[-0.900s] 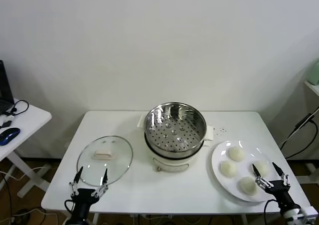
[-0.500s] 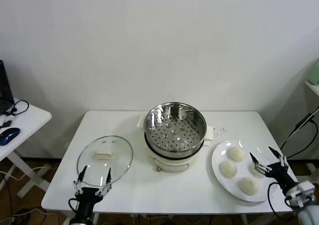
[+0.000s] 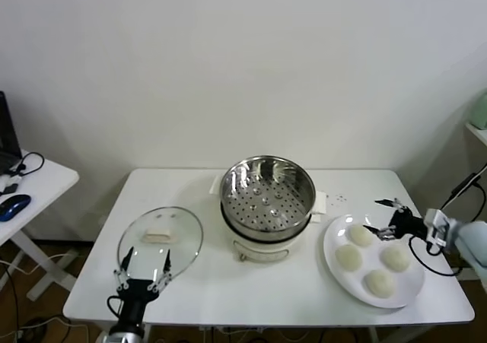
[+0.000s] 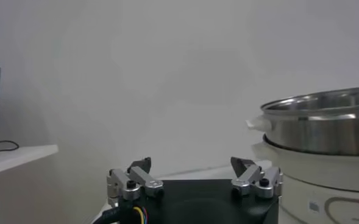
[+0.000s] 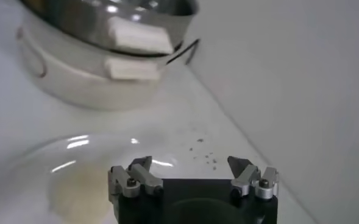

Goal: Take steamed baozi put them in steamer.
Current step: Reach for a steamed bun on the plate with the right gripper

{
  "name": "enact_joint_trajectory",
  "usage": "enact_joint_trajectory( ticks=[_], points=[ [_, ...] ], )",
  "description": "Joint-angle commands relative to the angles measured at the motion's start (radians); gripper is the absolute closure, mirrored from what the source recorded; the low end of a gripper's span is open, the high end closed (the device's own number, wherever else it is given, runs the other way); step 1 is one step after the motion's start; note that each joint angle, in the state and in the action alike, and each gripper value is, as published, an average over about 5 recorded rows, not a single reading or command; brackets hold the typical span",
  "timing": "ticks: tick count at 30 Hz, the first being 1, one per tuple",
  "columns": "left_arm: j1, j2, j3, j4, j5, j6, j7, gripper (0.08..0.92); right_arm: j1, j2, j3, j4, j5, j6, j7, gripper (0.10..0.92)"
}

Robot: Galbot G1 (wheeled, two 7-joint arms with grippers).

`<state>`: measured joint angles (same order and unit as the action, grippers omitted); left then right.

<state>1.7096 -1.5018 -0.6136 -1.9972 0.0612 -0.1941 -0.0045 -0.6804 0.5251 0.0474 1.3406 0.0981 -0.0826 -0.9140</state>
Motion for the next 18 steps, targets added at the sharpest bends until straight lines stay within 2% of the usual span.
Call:
enact_joint_trajectory(
  ticks=[1,9,18],
  points=[
    [-0.01,0.001,-0.001,0.003,0.002,0.006,-0.01,0.177,0.423,-0.131,-0.497,-0.141,-0.055,-0.014,-0.198,0.203],
    [-0.029,0.006,-0.008,0.011,0.002,0.023,-0.008,0.177,0.606,-0.037,-0.742,-0.247,-0.12,0.016,-0.225,0.203],
    [-0.045,0.0,-0.019,0.015,-0.001,0.036,-0.008,0.177,0.695,0.102,-0.901,-0.336,-0.109,0.01,-0.207,0.203]
  ],
)
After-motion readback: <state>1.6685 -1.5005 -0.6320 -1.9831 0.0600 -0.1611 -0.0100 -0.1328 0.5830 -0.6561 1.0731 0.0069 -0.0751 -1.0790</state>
